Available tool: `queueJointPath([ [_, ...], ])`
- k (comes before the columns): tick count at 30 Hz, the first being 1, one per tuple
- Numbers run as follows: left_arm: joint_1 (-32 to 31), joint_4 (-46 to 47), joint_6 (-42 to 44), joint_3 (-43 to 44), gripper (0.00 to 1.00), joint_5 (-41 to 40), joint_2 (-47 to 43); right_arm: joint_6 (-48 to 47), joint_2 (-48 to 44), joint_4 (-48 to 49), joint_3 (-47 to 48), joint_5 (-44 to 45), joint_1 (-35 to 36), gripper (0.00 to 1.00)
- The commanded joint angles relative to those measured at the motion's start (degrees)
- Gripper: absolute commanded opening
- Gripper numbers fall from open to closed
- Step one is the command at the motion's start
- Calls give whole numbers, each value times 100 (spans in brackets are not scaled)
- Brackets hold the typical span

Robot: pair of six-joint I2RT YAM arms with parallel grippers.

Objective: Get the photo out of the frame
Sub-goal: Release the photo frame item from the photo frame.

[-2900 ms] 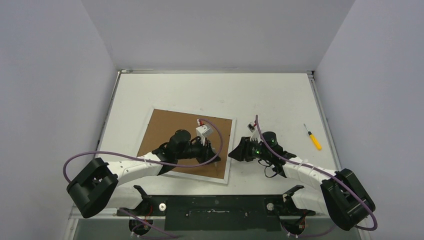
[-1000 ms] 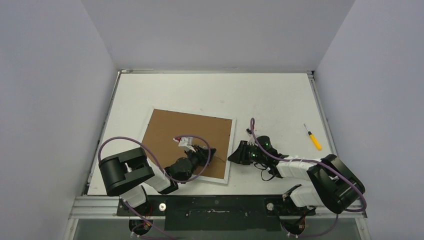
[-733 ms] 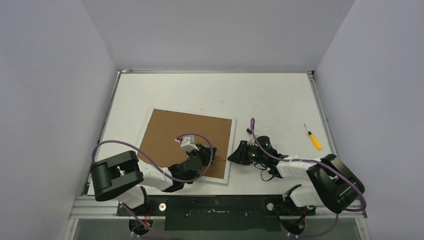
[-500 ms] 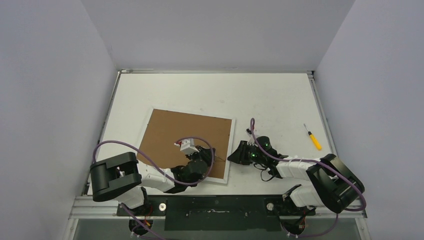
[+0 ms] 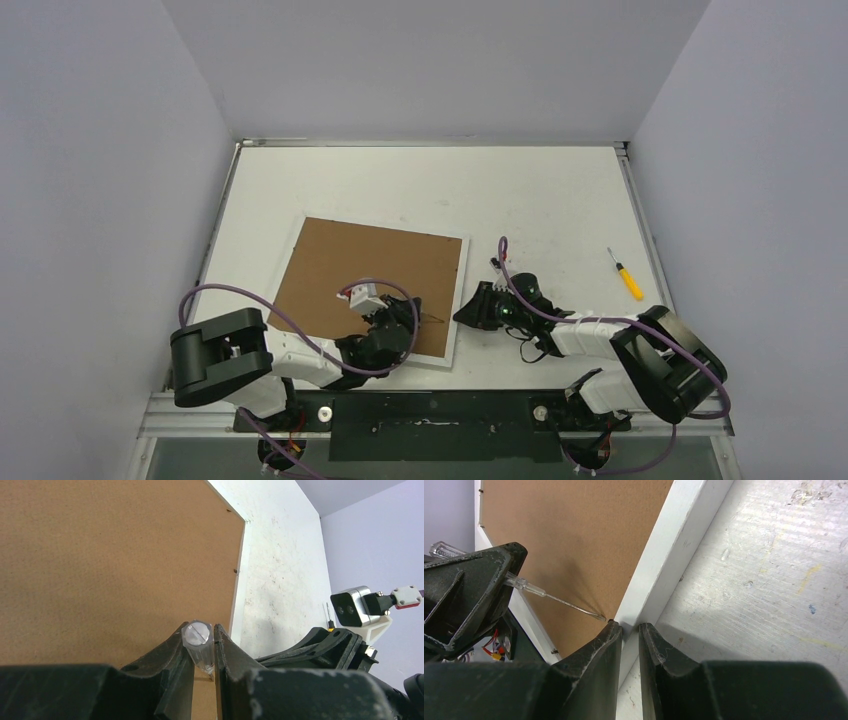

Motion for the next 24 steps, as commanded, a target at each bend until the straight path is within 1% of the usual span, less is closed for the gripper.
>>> queueJointPath([
  [1,40,-301,-79,-68,0,-182,-18,-34,123,207,16,64,97,19],
  [3,40,-558,-407,49,0,-205,84,-21,136,217,22,64,108,19],
  [5,34,-782,-910,147,0,-227,197,-16,149,232,32,64,119,19],
  [10,-27,-752,-924,309,0,-238,371,-8,142,236,28,73,135,19],
  [16,-39,-423,-766,305,0,-127,532,-5,159,269,24,73,157,19],
  [21,-39,21,-36,223,0,33,464,-5,189,267,42,60,155,19],
  [24,-39,-9,179,335,0,173,486,-6,200,288,51,47,158,19],
])
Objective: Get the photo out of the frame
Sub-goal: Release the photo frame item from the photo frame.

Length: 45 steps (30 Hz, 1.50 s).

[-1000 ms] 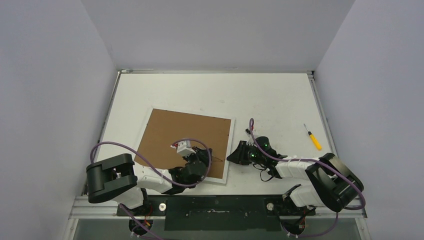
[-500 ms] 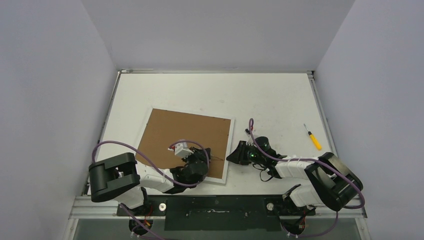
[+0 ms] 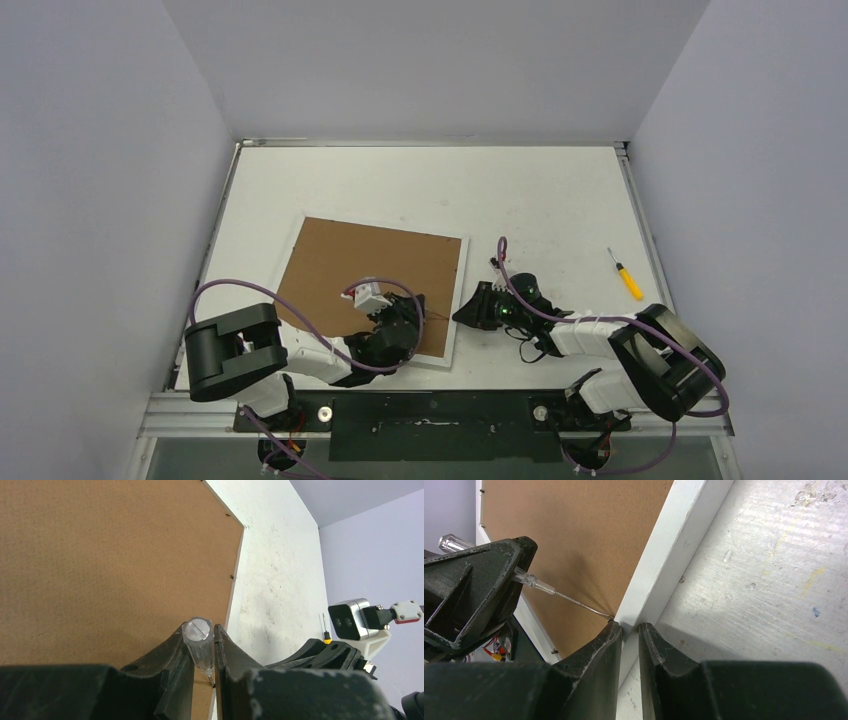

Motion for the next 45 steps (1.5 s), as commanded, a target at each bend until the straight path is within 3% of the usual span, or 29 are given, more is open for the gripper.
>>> queueJointPath([
  [1,-55,-7,726,125,0,353,87,-39,135,185,58,29,125,19],
  [4,-117,-110,1017,305,0,346,57,-39,139,170,75,20,119,19],
  [8,-263,-1335,1156,1040,0,238,-5,-56,139,117,102,36,123,19],
  [13,-748,-1511,1857,1692,0,-213,265,-69,174,43,174,49,139,18],
  [17,-895,-2241,1264,2074,0,-318,420,-98,179,-28,202,76,161,17],
  [21,-943,-2318,1028,2017,0,-285,409,-91,119,-9,142,100,156,17],
  [32,-944,-1340,2101,1921,0,306,255,-509,162,-328,300,134,86,17],
  [40,-944,-1366,2028,2032,0,557,307,-453,644,214,271,-58,119,7],
  [45,-925,-694,1990,1812,0,861,352,-473,675,289,257,-34,166,5],
])
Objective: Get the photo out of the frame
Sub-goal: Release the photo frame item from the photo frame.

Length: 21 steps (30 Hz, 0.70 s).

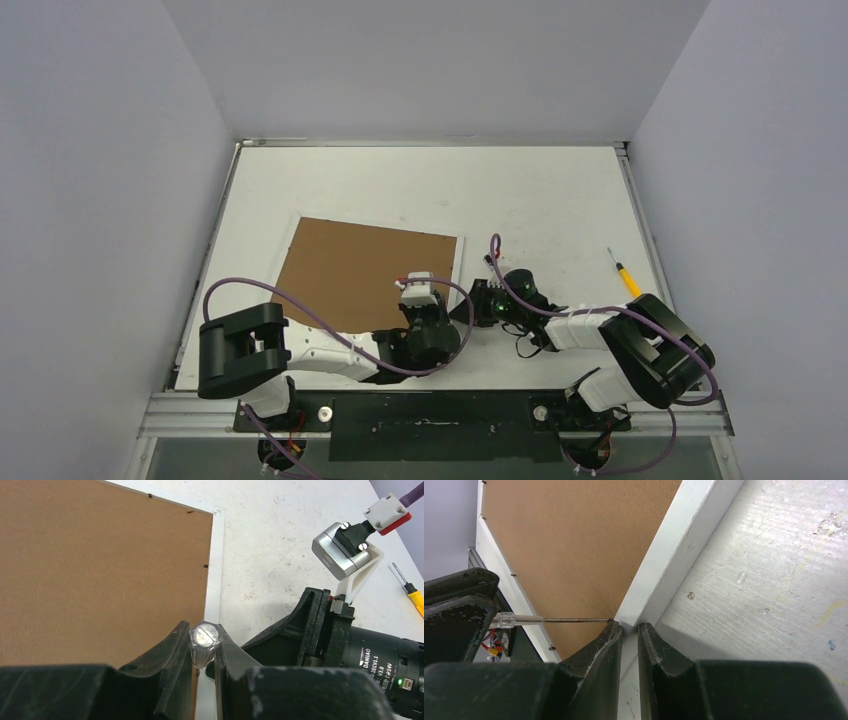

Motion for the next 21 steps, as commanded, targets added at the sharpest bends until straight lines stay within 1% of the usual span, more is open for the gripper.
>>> queueJointPath([
  [1,-178,1356,-524,-48,0,1692,50,-235,279,73,48,198,187,5],
  [6,-35,2115,-582,-297,0,2184,121,-255,314,181,-54,237,211,5],
  [9,-34,1989,-526,-162,0,2274,176,-290,324,189,-84,275,212,5],
  [17,-59,1995,-278,65,0,2628,267,-351,475,263,-30,277,262,5],
  [21,-109,1916,-206,204,0,2649,329,-361,540,238,2,339,266,5],
])
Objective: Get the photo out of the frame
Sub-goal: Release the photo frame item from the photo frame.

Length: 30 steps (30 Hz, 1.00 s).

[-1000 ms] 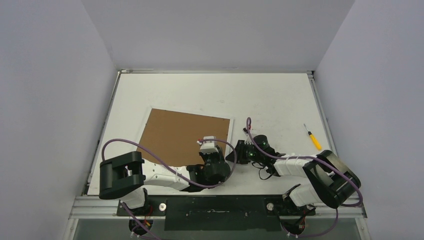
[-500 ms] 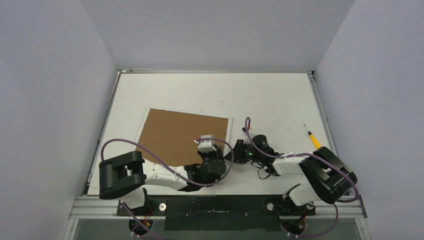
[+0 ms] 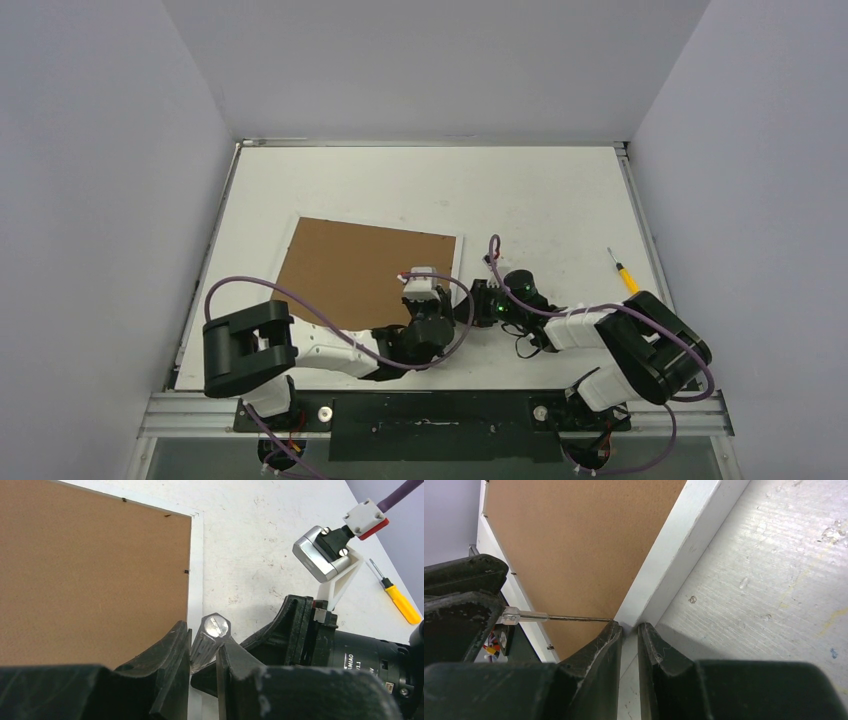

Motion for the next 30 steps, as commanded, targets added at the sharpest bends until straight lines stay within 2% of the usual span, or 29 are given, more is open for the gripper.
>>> queueJointPath([
  [1,-342,763,-802,466,0,2046,233,-298,437,-20,68,375,263,5],
  [9,-471,467,-913,594,0,1616,244,-342,441,-159,159,493,257,5],
  [13,-196,176,-1182,395,0,1641,-68,-359,86,-437,200,599,217,7],
  [19,507,16,-1700,-335,0,1956,-1125,-638,-821,-1427,496,856,-70,24],
  [22,994,566,-1889,-844,0,2470,-1412,-700,-1117,-1658,634,694,-378,30],
  [27,1853,1564,-2092,-1572,0,3111,-1493,-690,-1168,-1697,951,446,-700,41],
  [30,2057,1458,-2117,-1619,0,2876,-1482,-671,-922,-1661,1194,437,-822,43],
])
